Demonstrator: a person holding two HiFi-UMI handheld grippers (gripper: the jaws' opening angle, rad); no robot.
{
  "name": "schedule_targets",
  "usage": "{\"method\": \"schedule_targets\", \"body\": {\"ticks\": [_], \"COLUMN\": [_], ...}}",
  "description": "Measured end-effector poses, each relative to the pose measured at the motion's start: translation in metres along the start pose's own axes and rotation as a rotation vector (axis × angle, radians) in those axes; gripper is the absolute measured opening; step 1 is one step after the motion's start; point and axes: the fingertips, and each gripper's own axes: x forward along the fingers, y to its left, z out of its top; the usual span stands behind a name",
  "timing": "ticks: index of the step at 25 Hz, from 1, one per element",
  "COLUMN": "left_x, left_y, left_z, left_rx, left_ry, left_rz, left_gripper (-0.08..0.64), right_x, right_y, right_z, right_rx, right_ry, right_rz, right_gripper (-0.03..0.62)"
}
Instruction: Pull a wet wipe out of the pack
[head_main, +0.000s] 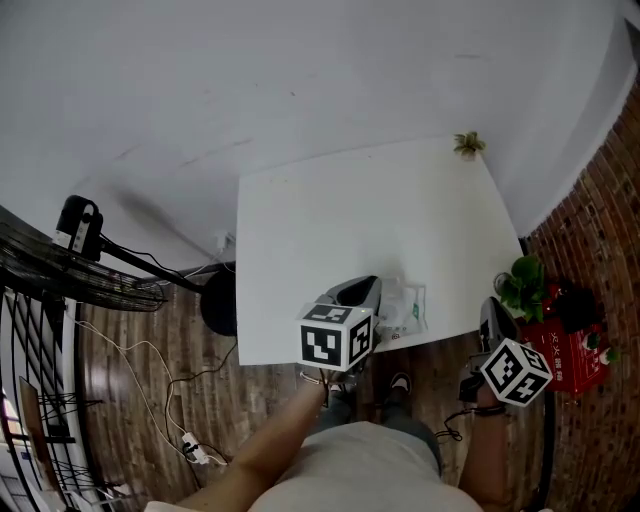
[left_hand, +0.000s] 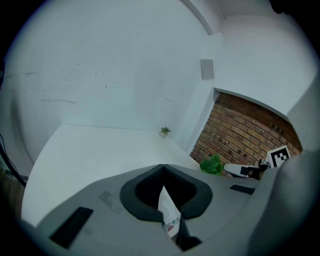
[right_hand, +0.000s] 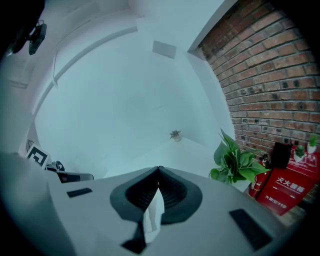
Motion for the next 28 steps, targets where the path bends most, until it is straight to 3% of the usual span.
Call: {"method": "schedule_targets", "body": {"ticks": [28], "left_x": [-0.037], "left_y": [0.014], "left_z": [0.044], "left_rx": [0.075], "left_ry": [-0.065], "left_rz": [-0.113], "left_gripper": [0.011], "right_x": [-0.018], "right_y": [0.048], "right_z": [0.012], "right_rx": [-0.006], "right_ry": [-0.102], "right_rz": [-0.076], "right_gripper": [0.002]}}
